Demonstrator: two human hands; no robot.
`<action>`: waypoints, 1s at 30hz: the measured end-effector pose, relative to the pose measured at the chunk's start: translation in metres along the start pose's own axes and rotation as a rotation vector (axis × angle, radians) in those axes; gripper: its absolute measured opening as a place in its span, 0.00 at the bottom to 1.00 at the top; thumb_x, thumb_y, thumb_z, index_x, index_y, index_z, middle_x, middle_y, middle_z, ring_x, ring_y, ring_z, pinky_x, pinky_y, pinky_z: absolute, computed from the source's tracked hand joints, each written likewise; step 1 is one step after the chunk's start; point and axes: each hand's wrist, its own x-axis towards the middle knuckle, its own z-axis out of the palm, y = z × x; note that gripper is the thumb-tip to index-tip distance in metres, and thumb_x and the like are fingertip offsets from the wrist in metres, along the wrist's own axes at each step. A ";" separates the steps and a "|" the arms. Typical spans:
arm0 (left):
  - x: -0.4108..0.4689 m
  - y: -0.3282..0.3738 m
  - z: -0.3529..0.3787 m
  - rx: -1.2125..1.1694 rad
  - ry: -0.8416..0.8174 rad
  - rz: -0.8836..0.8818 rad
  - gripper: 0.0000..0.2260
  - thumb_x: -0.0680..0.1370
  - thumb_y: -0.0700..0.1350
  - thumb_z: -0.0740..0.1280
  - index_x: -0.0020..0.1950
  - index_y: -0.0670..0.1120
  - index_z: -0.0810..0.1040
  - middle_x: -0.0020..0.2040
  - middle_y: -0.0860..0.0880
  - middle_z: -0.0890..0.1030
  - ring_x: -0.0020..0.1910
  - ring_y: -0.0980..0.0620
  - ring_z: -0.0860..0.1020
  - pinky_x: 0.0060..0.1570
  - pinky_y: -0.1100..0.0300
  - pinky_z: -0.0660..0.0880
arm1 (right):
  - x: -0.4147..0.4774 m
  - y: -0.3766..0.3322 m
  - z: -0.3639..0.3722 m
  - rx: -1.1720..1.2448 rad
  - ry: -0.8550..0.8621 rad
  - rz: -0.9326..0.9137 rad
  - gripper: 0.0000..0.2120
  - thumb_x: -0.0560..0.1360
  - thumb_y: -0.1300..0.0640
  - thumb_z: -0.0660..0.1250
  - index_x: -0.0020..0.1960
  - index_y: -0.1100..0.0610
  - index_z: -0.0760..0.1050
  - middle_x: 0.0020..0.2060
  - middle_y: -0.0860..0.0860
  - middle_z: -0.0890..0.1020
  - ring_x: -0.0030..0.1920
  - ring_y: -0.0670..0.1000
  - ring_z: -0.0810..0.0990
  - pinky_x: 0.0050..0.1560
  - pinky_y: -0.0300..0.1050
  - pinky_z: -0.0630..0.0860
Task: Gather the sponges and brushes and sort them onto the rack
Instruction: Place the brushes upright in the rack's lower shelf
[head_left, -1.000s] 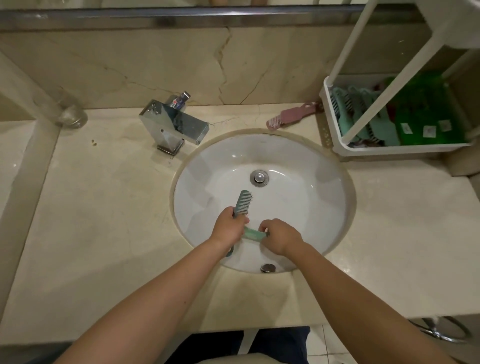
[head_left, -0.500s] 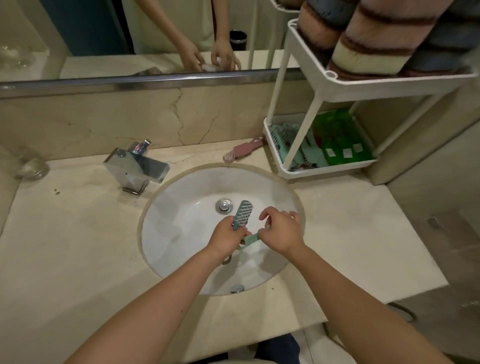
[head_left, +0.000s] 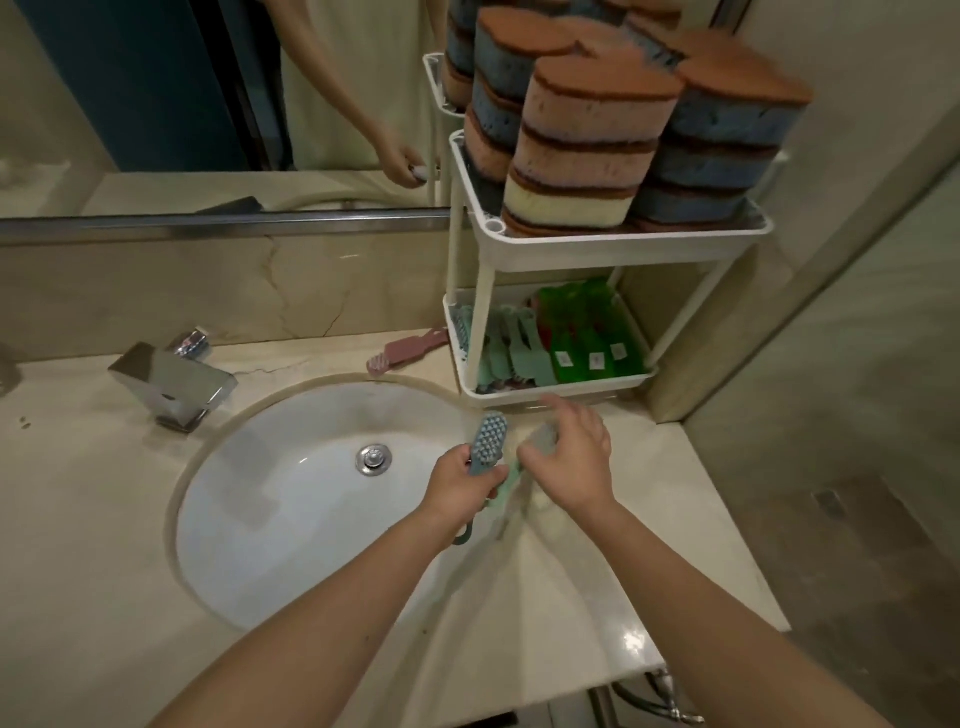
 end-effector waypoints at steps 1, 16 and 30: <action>0.000 0.004 0.008 -0.029 0.028 0.003 0.08 0.76 0.40 0.69 0.54 0.41 0.76 0.38 0.49 0.78 0.33 0.55 0.75 0.30 0.66 0.72 | 0.003 0.005 -0.006 0.081 0.023 0.029 0.31 0.69 0.48 0.69 0.70 0.47 0.65 0.69 0.49 0.69 0.70 0.51 0.64 0.72 0.53 0.61; 0.028 0.071 0.066 -0.178 0.219 0.116 0.10 0.76 0.41 0.68 0.57 0.44 0.75 0.47 0.46 0.79 0.42 0.52 0.77 0.42 0.59 0.75 | 0.071 0.010 -0.040 0.628 -0.233 0.244 0.07 0.78 0.58 0.65 0.44 0.60 0.79 0.30 0.52 0.76 0.30 0.49 0.73 0.28 0.40 0.69; 0.122 0.127 0.063 0.043 0.290 -0.041 0.15 0.80 0.34 0.57 0.65 0.43 0.72 0.51 0.40 0.79 0.34 0.50 0.74 0.23 0.62 0.71 | 0.173 0.016 -0.021 0.358 -0.388 0.276 0.14 0.79 0.56 0.63 0.35 0.55 0.75 0.38 0.55 0.81 0.41 0.57 0.79 0.44 0.50 0.75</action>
